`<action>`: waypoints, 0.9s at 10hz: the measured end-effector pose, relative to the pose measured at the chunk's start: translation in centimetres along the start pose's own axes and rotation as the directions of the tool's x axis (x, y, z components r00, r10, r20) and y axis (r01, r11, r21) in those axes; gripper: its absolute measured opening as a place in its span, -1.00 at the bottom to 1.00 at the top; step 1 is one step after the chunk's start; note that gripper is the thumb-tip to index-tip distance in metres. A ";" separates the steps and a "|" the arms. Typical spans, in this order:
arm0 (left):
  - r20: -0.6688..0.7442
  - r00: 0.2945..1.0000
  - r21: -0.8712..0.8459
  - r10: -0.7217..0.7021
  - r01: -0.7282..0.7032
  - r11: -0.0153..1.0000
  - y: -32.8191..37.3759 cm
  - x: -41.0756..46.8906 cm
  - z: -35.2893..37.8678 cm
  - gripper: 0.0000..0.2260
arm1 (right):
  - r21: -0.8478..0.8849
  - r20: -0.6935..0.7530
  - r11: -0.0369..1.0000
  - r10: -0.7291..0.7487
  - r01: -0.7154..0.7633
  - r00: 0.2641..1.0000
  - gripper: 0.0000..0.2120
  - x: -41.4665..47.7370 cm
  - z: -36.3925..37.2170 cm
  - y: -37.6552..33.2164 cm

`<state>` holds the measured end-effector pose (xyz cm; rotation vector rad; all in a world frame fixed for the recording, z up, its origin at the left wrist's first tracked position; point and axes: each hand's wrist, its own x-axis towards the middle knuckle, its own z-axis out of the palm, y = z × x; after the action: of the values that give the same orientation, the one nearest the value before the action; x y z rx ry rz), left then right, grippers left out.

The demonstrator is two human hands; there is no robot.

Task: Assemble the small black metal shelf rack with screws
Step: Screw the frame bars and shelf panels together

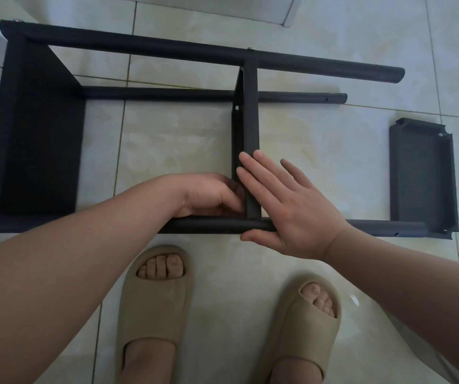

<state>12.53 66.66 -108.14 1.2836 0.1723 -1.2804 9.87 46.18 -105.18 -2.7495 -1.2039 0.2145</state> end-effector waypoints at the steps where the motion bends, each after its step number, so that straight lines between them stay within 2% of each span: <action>1: 0.005 1.000 -0.039 0.003 -0.003 0.999 0.0 0.1 -0.1 -0.80 | 0.002 0.003 1.000 0.002 -0.002 1.000 -0.12 0.0 0.0 0.0; 3: -0.012 1.000 0.069 0.003 -0.002 0.998 0.1 0.0 0.3 -0.85 | 0.009 0.000 1.000 0.003 -0.003 1.000 -0.12 0.0 0.0 0.0; 5: 0.000 1.000 -0.033 0.014 -0.014 0.999 0.2 -0.1 0.0 -0.83 | 0.006 -0.005 1.000 0.002 -0.002 1.000 -0.13 0.0 0.0 0.0; 7: -0.032 0.999 0.078 0.011 -0.008 0.997 0.0 -0.1 0.3 -0.90 | 0.008 0.001 1.000 0.003 -0.003 1.000 -0.13 0.0 0.0 0.0; 9: -0.009 1.000 -0.002 0.024 -0.024 1.000 -0.1 0.0 -0.1 -0.84 | -0.001 -0.002 1.000 0.004 -0.004 1.000 -0.13 0.0 -0.1 0.0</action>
<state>12.50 66.72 -108.21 1.2863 0.1644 -1.2537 9.86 46.19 -105.12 -2.7522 -1.1986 0.2117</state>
